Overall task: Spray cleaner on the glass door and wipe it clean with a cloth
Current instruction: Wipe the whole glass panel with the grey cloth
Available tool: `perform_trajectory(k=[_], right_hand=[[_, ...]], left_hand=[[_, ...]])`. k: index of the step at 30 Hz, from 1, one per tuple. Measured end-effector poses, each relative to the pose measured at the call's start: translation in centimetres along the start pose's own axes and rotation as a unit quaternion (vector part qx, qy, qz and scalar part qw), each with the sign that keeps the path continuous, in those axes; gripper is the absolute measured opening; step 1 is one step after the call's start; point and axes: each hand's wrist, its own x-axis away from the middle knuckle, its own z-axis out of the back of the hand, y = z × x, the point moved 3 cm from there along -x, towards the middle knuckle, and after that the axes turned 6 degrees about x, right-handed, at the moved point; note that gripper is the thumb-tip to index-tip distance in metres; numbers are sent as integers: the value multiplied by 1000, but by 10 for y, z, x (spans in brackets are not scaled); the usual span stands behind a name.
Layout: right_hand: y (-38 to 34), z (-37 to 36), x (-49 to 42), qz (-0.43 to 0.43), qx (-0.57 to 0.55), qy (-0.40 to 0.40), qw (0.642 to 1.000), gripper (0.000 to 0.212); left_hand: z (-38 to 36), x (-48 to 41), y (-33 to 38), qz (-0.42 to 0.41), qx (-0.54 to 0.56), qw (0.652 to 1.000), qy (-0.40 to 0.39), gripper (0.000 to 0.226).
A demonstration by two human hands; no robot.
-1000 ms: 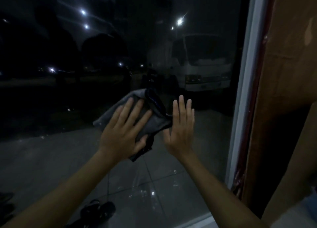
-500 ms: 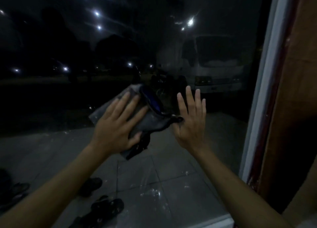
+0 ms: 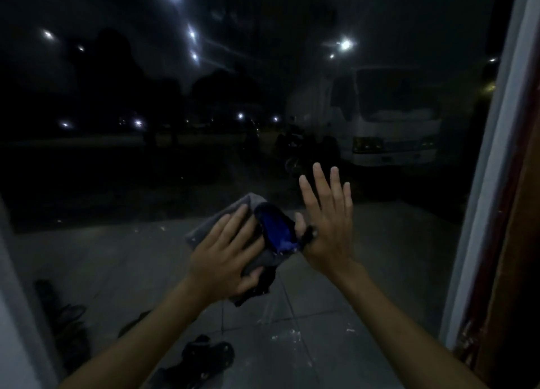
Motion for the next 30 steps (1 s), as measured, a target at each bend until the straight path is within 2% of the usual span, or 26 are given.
perform_trajectory(k=[3,6,10,13,15,18,20,21,23,24,26,27,28,30], right_hand=[[-4,1,-3,15,-1,-15,1000,62],[-9,5,-17,33,6,-7,999,60],[-22,7,-34,52,16,3,998,65],[-39,4,-46,60,10,6,998,67],[-51,0,-54,58,-2,12,998,66],[-66,-7,-62,52,-17,17,998,66],[-72,-11,-63,46,-15,17,999,67],[-77,-13,-63,46,-17,19,999,68],[-79,-13,-64,51,-17,25,998,68],[-81,-15,-63,52,-21,28,998,67],[-80,-15,-61,48,-26,35,998,66],[-83,-16,-60,45,-35,40,998,64],[-84,-16,-58,44,-44,44,997,61],[-90,-18,-54,50,-49,40,997,58]], left_hand=[[3,0,-12,-57,-8,998,-28,58],[15,-8,-34,-64,-22,997,-24,62],[38,-18,-77,52,-16,998,35,61],[55,-18,-106,181,-30,980,81,60],[64,-13,-117,313,-26,942,118,59],[66,-7,-115,529,-13,833,161,64],[63,-8,-108,591,-10,787,176,65],[62,-7,-110,589,-13,789,175,65],[58,-6,-111,531,-32,832,161,63],[56,-2,-109,473,-48,868,143,60],[51,0,-99,294,-59,948,108,55],[50,3,-96,203,-56,974,89,53],[48,6,-93,132,-50,987,71,53],[48,13,-95,71,-46,995,47,55]])
